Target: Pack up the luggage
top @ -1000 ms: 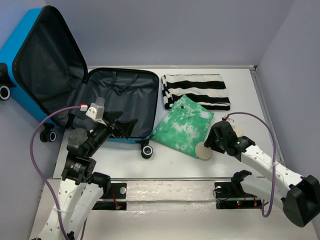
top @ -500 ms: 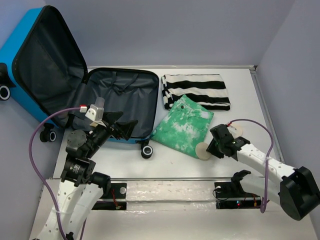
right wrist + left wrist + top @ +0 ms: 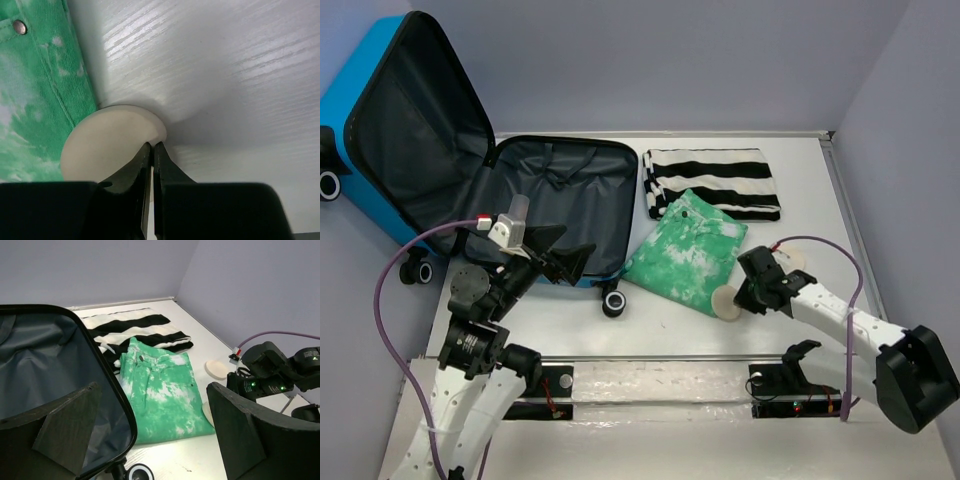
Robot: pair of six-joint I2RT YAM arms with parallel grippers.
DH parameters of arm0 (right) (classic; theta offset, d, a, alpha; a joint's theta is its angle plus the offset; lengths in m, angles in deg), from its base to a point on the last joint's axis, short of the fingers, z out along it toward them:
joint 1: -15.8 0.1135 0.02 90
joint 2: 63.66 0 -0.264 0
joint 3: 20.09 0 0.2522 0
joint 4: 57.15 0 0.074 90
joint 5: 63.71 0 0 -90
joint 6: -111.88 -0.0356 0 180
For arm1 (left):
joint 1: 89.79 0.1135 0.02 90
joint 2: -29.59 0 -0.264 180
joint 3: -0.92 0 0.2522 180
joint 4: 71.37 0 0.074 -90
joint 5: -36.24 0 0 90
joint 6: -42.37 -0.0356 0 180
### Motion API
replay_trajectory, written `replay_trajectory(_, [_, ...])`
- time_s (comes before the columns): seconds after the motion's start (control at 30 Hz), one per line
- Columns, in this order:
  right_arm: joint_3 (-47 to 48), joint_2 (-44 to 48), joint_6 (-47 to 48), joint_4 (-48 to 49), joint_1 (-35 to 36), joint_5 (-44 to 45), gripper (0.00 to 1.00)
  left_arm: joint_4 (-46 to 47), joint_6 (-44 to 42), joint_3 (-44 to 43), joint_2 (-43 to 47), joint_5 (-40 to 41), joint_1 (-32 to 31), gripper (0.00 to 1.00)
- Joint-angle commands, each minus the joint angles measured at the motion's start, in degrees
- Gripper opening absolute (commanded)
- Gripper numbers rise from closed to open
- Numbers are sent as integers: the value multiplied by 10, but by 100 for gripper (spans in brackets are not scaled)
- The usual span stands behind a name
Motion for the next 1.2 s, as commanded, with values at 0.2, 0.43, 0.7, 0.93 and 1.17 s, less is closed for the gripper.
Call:
replay_trajectory(0.2, [151, 161, 69, -125, 2, -5, 7, 10, -13, -26, 9, 12, -20, 99])
replay_trajectory(0.43, [346, -83, 133, 123, 75, -138, 7, 5, -11, -24, 6, 29, -19, 99])
replay_trajectory(0.7, [684, -400, 148, 157, 146, -192, 80, -1, -9, -24, 14, 51, -9, 99])
replay_trajectory(0.93, [414, -225, 133, 137, -20, -60, 73, -2, -9, -23, 35, 78, -35, 99])
replay_trajectory(1.17, [157, -3, 149, 64, -316, 73, 62, -22, -12, -25, 73, 101, -66, 99])
